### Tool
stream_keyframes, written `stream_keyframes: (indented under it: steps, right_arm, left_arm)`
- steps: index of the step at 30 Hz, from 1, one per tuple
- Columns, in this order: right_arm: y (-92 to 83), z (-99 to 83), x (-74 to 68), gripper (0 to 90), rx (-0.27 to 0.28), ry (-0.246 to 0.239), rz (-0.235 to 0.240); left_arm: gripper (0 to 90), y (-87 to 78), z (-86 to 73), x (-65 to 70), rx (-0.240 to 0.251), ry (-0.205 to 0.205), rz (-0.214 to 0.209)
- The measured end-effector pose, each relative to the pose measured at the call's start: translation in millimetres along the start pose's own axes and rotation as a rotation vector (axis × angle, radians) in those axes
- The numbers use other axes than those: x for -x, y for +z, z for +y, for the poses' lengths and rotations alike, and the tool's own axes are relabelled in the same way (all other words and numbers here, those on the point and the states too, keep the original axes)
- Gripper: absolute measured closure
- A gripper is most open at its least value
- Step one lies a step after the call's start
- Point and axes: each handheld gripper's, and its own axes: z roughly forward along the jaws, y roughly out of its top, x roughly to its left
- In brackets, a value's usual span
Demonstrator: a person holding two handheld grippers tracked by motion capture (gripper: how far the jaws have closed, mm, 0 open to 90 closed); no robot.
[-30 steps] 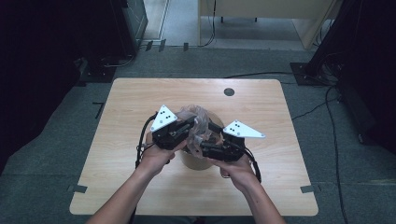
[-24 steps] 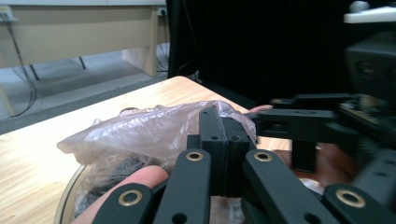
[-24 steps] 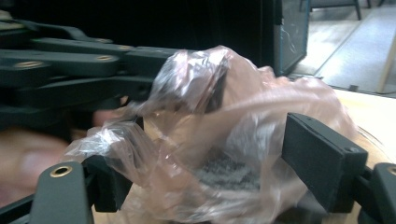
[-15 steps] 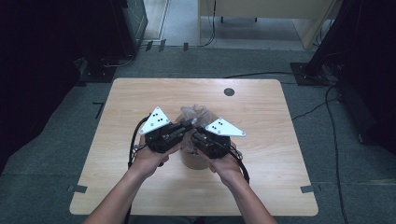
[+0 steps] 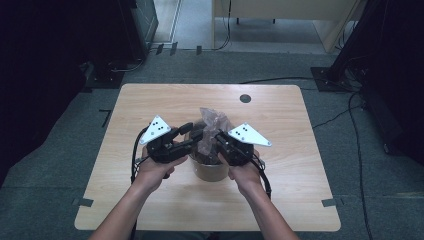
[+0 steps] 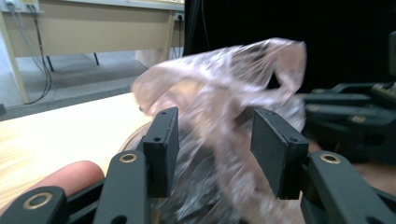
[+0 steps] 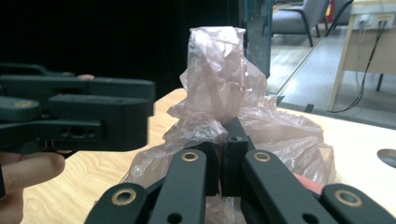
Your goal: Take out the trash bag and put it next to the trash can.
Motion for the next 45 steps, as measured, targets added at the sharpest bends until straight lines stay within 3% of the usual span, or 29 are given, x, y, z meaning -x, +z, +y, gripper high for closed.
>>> stream_keyframes:
  steps: [3, 11, 15, 18, 23, 30, 35, 39, 45]
  right_arm:
    - [-2.6, 3.9, 0.7, 90.0, 0.016, -0.006, -0.024]
    - [-9.3, 16.4, -2.5, 90.0, 0.065, -0.025, -0.022]
    - [-12.6, 23.0, -6.3, 90.0, 0.096, -0.040, -0.026]
    - [-15.7, 27.7, -9.5, 90.0, 0.133, -0.050, -0.039]
    - [-21.0, 34.2, -12.7, 90.0, 0.197, -0.056, -0.062]
    - [-28.2, 45.3, -12.8, 90.0, 0.244, -0.055, -0.090]
    - [-33.4, 52.9, -8.8, 90.0, 0.260, -0.050, -0.114]
    - [-38.0, 57.6, -3.7, 90.0, 0.263, -0.048, -0.134]
    - [-47.1, 62.3, 8.9, 90.0, 0.273, -0.027, -0.172]
  left_arm:
    - [50.9, -4.6, -2.9, -5.0, 0.015, -0.014, 0.015]
    - [47.0, -18.9, -14.9, -22.1, 0.057, -0.046, 0.073]
    - [38.9, -24.6, -22.8, -31.1, 0.050, -0.075, 0.143]
    - [29.6, -27.0, -29.6, -37.6, 0.029, -0.089, 0.204]
    - [19.4, -30.8, -40.7, -47.6, 0.001, -0.109, 0.259]
    - [15.7, -36.2, -62.3, -59.1, -0.049, -0.090, 0.349]
    - [12.5, -42.1, -77.8, -67.3, -0.084, -0.107, 0.385]
    - [11.0, -47.1, -105.3, -76.1, -0.168, -0.095, 0.467]
    - [10.9, -53.6, -130.0, -83.4, -0.240, -0.099, 0.517]
